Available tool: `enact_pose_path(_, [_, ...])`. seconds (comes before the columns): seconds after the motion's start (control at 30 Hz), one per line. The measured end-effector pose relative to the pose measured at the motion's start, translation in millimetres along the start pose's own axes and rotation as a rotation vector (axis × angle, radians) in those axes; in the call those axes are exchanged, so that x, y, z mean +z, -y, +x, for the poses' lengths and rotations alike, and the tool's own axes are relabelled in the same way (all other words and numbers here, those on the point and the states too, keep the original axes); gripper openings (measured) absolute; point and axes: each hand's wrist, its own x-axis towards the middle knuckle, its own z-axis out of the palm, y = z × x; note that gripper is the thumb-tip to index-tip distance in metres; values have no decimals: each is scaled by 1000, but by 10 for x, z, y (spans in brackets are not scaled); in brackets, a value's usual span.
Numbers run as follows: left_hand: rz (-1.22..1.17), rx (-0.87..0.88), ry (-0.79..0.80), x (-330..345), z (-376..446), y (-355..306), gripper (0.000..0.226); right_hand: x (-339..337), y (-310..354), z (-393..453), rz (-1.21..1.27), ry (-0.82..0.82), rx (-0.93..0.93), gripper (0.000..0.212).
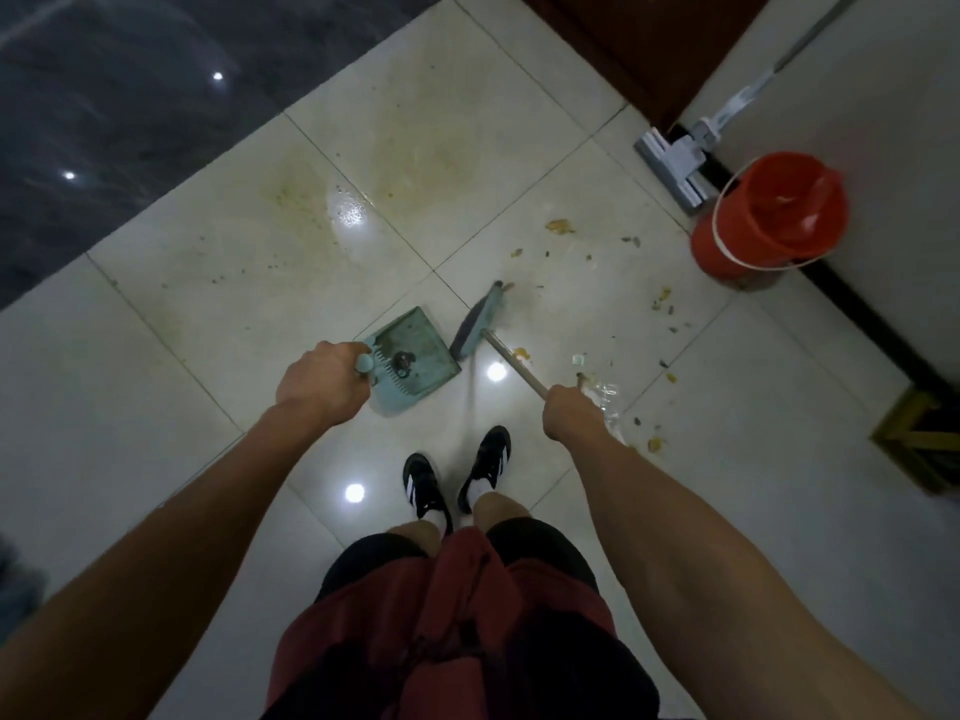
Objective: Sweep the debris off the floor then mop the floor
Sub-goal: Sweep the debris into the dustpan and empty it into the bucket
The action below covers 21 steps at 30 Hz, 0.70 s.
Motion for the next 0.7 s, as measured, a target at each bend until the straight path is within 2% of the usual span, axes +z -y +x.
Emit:
enact_pose_path(0.3, [81,135,50,122,-148,-423,14,442,-495,-410,165,-2,142,29])
enact_pose_path(0.53, [168,221,66,457,-401,-1038,17,818,-1237,-750,209,2,243,37])
enact_pose_path(0.7, [215,271,72,698,-646,-1513,14,1026,-1821,-999,252,18,329,30])
